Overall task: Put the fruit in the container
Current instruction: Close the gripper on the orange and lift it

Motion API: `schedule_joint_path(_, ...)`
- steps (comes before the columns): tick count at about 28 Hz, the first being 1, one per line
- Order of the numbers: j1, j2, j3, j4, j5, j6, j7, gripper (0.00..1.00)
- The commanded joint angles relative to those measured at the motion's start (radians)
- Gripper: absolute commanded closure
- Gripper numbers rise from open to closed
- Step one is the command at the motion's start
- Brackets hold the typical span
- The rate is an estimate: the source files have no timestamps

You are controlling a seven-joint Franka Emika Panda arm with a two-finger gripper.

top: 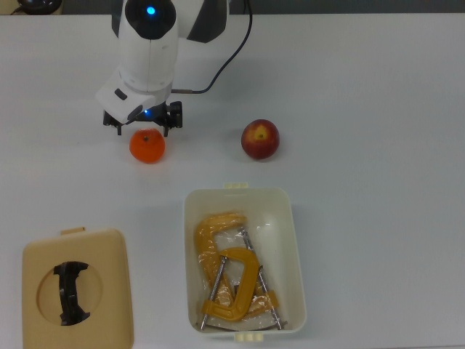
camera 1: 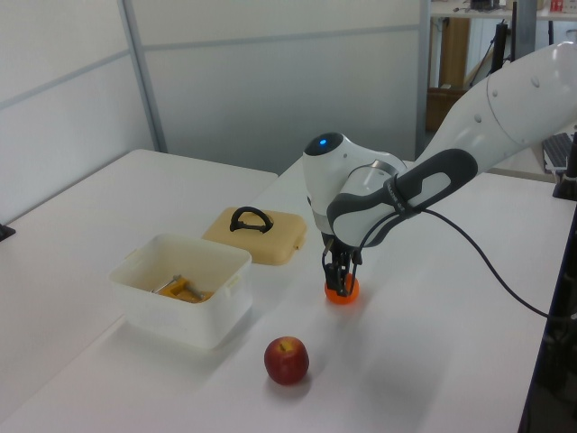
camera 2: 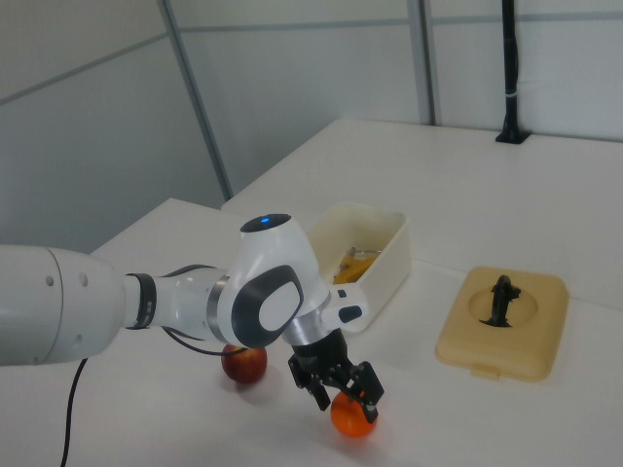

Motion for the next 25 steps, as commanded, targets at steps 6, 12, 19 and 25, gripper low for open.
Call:
schedule_joint_path(6, 0.016, 0.056, -0.013, -0.010, -0.071, 0.093, 0.115, 0.00)
schedule_joint_path(12, 0.033, 0.056, -0.013, 0.001, -0.092, 0.136, 0.186, 0.90)
schedule_joint_path(19, 0.031, -0.017, -0.013, 0.051, -0.031, 0.122, 0.208, 1.00)
schedule_joint_path(25, 0.034, -0.016, -0.013, 0.211, 0.136, 0.026, 0.212, 1.00)
